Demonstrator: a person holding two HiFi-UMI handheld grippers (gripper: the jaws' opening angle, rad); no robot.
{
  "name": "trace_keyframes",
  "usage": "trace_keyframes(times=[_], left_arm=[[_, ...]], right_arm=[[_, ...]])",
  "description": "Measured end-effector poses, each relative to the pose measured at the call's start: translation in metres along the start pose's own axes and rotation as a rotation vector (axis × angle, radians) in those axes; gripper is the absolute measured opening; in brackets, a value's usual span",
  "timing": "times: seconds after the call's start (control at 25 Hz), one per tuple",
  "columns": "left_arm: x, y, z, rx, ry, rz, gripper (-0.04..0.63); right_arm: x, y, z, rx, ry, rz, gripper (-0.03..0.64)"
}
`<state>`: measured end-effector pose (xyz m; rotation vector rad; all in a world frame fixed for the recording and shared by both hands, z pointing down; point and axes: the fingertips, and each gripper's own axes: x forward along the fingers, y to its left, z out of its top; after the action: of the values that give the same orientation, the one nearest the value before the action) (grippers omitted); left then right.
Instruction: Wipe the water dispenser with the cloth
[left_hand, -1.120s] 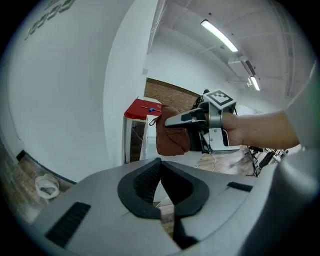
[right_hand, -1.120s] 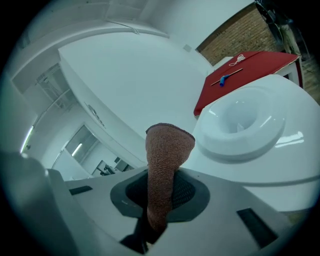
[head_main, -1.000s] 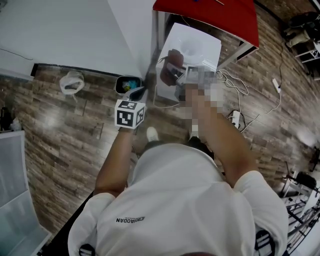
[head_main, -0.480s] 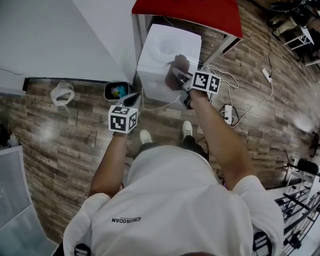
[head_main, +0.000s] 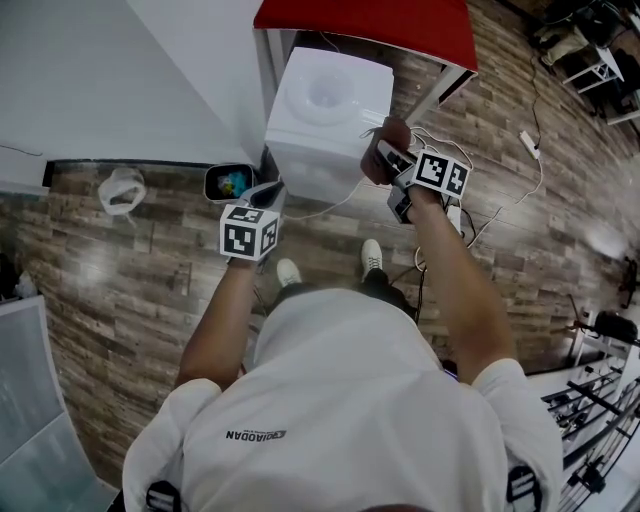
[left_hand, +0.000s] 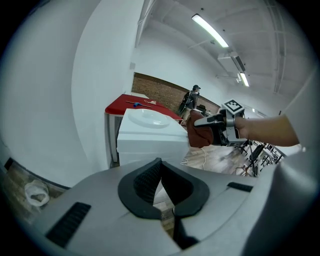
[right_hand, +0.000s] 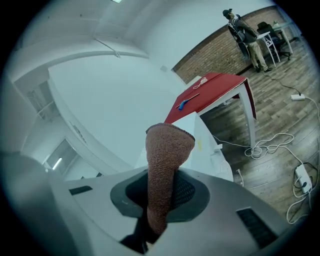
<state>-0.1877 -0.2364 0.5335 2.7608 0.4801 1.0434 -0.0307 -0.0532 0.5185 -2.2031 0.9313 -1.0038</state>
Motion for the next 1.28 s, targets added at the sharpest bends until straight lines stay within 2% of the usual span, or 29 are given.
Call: trace_keyframes(times=[0.2,0.28,0.32,0.4,0.6,0.64,0.72,0.8,0.88,1.28], left_arm=[[-0.003,0.003,-0.004,-0.011,0.0,0.007,-0.011],[-0.004,0.007,-0.007,-0.023,-0.001,0.014,-0.011],[-0.005,0.009,-0.009,-0.029,-0.002,0.019,-0.011],[-0.007,0.015,-0.013,-0.042,-0.003,0.03,-0.011],[-0.011,0.026,-0.024,-0.071,-0.007,0.049,-0.011],[-0.011,0.027,-0.027,-0.076,-0.006,0.049,-0.011],[-0.011,0.028,-0.032,-0.085,0.001,0.046,-0.011],[-0.011,0.029,-0.038,-0.094,0.007,0.042,-0.011],[-0.012,0.032,-0.043,-0.103,0.007,0.044,-0.011],[-0.014,0.039,-0.056,-0.146,0.006,0.057,-0.011]], right_arm=[[-0.024,-0.028,0.009,-0.028,-0.025,-0.065,0.054],[-0.036,-0.03,0.013,-0.111,-0.032,-0.102,0.054],[-0.04,-0.025,0.015,-0.196,-0.029,-0.12,0.054],[-0.045,-0.005,0.013,-0.458,0.0,-0.157,0.054],[-0.025,0.058,-0.023,-1.292,0.134,-0.326,0.054],[-0.016,0.065,-0.034,-1.419,0.156,-0.347,0.054],[0.001,0.07,-0.057,-1.595,0.206,-0.365,0.054],[0.016,0.066,-0.079,-1.685,0.259,-0.367,0.054],[0.029,0.06,-0.098,-1.723,0.306,-0.359,0.054],[0.068,0.017,-0.152,-1.743,0.483,-0.319,0.054]])
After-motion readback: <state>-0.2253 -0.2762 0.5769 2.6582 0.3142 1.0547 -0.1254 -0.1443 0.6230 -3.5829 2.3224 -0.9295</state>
